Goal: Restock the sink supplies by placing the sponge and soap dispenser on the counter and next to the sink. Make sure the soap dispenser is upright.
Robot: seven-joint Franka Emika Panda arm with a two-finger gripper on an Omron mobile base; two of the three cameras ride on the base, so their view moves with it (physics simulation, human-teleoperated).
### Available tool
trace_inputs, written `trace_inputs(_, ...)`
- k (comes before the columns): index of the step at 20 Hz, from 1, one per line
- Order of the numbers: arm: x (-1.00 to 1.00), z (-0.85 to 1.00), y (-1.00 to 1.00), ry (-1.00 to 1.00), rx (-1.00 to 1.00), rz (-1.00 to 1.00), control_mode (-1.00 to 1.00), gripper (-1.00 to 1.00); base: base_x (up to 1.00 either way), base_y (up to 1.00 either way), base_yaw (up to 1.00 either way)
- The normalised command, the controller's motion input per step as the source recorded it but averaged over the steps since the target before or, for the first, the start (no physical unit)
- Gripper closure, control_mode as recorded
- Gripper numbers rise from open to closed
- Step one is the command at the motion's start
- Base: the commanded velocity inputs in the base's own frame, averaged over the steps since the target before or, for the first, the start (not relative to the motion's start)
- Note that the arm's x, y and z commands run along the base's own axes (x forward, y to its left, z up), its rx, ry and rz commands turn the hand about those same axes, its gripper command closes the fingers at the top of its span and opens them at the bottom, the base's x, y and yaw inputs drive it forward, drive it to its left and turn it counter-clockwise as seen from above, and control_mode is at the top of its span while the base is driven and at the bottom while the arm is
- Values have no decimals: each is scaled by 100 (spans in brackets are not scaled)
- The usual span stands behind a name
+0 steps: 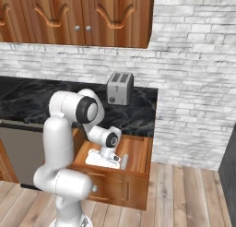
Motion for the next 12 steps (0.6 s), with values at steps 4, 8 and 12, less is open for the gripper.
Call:
trace_inputs(4,-69,16,-31,-7,0,0,-100,-100,0,0,0)
trace_inputs(8,37,47,-39,0,0,-1,-100,-100,0,0,0)
trace_inputs(12,59,13,-28,0,0,-5,-100,-100,0,0,0)
